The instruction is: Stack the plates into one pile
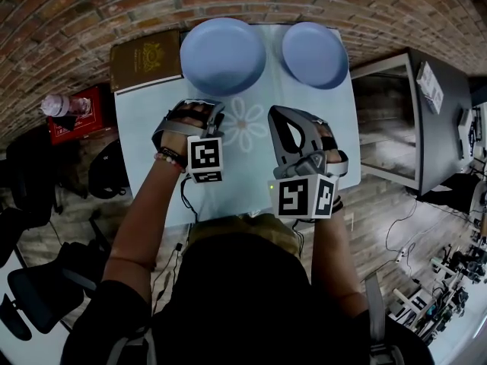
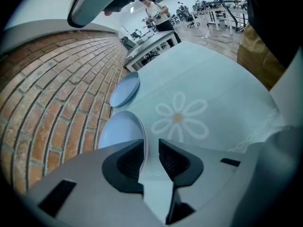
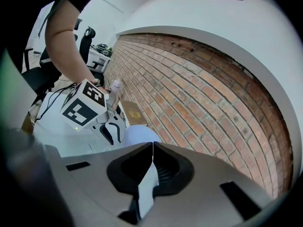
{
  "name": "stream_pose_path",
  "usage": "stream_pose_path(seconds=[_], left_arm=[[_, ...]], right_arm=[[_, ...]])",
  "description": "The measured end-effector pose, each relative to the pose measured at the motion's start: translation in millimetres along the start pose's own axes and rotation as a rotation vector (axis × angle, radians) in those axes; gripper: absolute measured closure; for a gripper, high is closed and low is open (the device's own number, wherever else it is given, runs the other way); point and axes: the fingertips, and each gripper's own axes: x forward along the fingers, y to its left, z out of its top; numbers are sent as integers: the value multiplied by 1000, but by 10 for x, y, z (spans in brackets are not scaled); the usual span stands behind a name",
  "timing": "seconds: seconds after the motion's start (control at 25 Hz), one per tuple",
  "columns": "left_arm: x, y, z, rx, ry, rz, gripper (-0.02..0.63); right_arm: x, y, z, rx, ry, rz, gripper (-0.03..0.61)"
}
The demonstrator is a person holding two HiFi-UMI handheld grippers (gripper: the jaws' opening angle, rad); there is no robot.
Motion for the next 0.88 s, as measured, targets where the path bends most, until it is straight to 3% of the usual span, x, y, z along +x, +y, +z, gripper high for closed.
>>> stream_pose_path(seconds=[0.88], left_arm=[[-52,48,-53,-30,-7,13,505]], right_arm=[[50,45,89,-8,-3,8,543]])
